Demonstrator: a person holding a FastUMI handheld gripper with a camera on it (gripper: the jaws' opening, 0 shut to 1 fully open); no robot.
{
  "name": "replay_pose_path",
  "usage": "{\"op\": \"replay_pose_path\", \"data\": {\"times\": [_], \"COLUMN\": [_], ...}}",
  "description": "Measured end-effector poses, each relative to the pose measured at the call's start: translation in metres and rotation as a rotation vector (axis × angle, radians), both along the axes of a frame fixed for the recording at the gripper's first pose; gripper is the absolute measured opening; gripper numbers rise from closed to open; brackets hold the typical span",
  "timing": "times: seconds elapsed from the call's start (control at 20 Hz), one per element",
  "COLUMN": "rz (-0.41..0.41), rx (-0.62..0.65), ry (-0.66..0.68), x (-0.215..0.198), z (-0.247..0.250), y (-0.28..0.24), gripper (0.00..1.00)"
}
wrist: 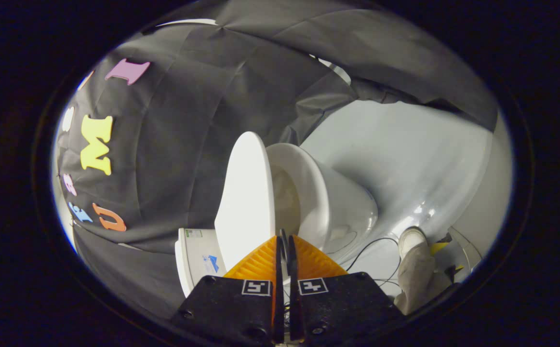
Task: Open the toilet lid.
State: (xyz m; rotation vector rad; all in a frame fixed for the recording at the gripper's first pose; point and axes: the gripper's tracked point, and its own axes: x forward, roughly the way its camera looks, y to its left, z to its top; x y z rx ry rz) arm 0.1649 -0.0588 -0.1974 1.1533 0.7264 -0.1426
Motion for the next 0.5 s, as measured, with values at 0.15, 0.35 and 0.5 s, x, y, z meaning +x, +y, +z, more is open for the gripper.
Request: {"op": "replay_pose_path", "data": {"times": [0.15,0.35,0.5], "rz": [0.008,0.029,0.048], "rx": [-0.013,-0.023,-0.054], "ry": [-0.004,-0.033,-0.044], "x": [0.0,0.003,0.005], "z": [0.015,0.04,0.058], "y": [0.002,0.018,0.024], "gripper": [0.08,0.08,0.08]}}
